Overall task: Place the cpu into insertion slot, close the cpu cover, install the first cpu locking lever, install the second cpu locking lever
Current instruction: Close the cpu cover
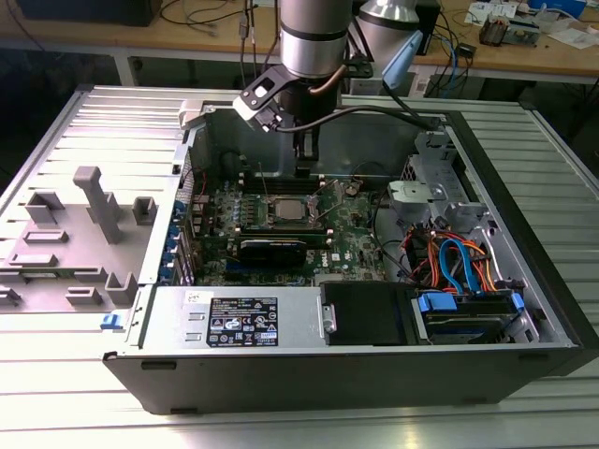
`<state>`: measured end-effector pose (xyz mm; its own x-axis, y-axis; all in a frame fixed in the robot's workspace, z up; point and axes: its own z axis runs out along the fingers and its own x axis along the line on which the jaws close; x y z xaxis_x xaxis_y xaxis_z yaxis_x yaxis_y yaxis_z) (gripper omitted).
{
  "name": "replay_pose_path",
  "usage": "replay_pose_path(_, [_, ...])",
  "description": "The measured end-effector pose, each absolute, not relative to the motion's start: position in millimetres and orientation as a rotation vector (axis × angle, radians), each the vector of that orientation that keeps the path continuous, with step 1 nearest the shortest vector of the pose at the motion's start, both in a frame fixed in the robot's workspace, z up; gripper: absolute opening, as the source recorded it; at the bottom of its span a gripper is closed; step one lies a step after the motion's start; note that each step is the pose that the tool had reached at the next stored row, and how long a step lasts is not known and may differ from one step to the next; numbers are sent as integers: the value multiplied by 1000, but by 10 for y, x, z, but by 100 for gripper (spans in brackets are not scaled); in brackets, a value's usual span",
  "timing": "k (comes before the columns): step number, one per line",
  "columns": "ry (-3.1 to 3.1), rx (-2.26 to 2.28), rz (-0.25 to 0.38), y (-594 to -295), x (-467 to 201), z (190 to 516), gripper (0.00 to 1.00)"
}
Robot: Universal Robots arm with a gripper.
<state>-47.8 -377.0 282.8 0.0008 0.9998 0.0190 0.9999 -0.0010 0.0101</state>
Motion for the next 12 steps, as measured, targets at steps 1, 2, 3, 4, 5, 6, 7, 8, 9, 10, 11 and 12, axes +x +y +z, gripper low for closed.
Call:
replay_pose_path(1, [-2216, -2218, -32, -3770, -471, 2828, 11])
replay_pose_path(2, [-2216, -2218, -32, -3770, -464, 2828, 11])
replay_pose_path(3, [-2216, -2218, -32, -3770, -454, 2828, 11])
replay_pose_path(4, [-2216, -2218, -32, -3770, -449, 2829, 11])
replay_pose_path(5, [-2216, -2218, -32, -3770, -444, 2828, 11])
replay_pose_path(6, [-2216, -2218, -32, -3770, -440, 2829, 11])
replay_pose_path(7, [-2216, -2218, -32, -3770, -434, 2828, 11])
replay_pose_path(8, [-2216, -2218, -32, -3770, -430, 2828, 11])
replay_pose_path(9, [-2216, -2218, -32, -3770, -423, 2829, 11])
replay_pose_path(10, [-2216, -2218, -32, -3770, -419, 2829, 11])
replay_pose_path(11, [-2216, -2218, -32, -3770, -415, 2828, 11])
replay_pose_path(12, [-2216, -2218, -32, -3770, -409, 2828, 11])
